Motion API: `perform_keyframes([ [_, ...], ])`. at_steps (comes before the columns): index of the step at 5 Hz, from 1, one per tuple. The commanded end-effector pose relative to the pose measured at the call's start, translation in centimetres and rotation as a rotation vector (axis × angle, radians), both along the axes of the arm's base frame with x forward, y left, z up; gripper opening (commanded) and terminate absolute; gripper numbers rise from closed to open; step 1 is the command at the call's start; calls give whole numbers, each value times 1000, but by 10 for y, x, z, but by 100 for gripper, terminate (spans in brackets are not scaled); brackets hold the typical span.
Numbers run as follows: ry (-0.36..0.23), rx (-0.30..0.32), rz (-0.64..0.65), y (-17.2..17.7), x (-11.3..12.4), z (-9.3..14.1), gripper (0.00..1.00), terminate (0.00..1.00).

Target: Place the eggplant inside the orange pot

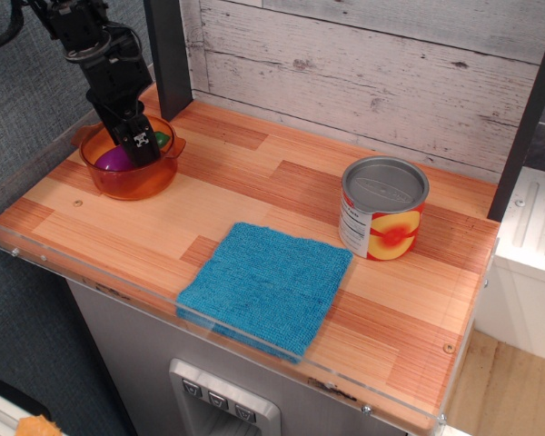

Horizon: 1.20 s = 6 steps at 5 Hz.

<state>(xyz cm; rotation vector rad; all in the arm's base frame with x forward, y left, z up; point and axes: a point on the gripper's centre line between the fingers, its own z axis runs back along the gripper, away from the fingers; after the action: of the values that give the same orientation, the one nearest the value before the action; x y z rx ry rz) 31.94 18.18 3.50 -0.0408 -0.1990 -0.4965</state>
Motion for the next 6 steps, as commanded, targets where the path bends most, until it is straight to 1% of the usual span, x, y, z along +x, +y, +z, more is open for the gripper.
perform_keyframes([
  [1,-61,87,13,12,-16,43,100,0],
  [3,-85,131,7,-1,-28,80,100,0],
  [4,5,165,-49,-15,-40,85,100,0],
  [5,47,167,-41,-28,-57,88,100,0],
  [6,0,107,-5,-57,-53,89,100,0],
])
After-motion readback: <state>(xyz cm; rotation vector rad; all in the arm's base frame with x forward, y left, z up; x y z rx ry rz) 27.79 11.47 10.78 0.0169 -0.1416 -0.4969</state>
